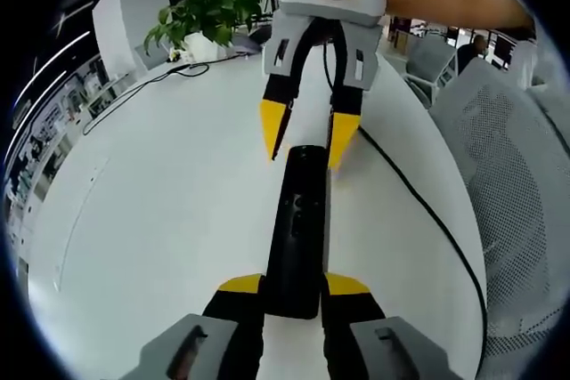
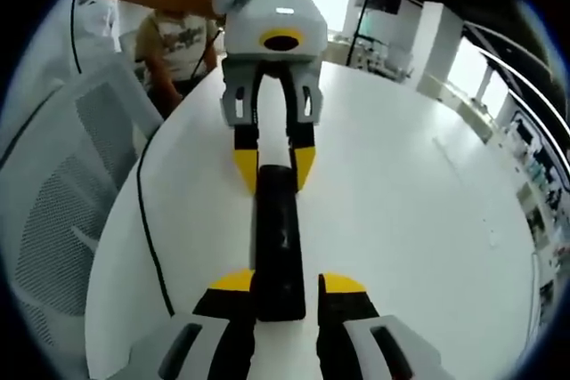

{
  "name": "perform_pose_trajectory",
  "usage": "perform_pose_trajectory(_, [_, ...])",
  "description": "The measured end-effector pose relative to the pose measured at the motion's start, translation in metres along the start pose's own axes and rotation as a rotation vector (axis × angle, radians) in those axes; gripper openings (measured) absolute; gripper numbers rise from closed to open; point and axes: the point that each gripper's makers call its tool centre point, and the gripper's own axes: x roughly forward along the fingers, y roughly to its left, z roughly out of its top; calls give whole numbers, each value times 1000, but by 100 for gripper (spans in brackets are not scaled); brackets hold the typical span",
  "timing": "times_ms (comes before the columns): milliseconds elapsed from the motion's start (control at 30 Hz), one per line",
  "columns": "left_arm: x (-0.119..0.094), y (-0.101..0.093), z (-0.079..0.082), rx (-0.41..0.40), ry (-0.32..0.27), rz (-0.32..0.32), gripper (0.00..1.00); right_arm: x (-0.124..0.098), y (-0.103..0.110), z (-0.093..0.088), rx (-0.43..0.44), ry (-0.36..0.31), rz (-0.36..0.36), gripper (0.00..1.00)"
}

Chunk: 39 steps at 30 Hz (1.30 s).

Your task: Press the specified remote control buttons in sequence, fully releasing each button before pressing the next.

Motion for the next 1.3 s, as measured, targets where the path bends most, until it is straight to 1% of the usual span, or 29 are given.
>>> perform_pose_trajectory(167, [0, 0, 0, -1, 2, -3, 23, -7, -3, 1, -27, 22, -2, 22])
perform_pose_trajectory(333, [0, -1, 1, -1, 7, -7, 23, -14, -8, 2, -54, 43, -21, 20])
perform_pose_trajectory(500, [0, 0, 1, -2, 12, -5, 23, -18, -6, 0, -65, 66, -18, 9])
perform_pose_trajectory(767, [0, 0, 1, 3, 11, -6, 23, -20, -1, -6, -79, 91, -4, 0])
perform_pose_trajectory(900, [0, 0, 0, 5, 10, -10, 23, -20, -1, -8, -93, 108, -1, 0])
perform_pose_trajectory(1067, [0, 0, 0, 7, 11, -12, 23, -20, -2, -13, -79, 135, 8, 0])
perform_pose_trajectory(1200, [1, 0, 0, 10, 16, -14, 23, -18, 0, -18, -80, 165, 35, 0])
perform_pose_trajectory(1300, [1, 0, 1, 14, 34, -17, 23, -17, 1, -19, -77, 179, 50, 0])
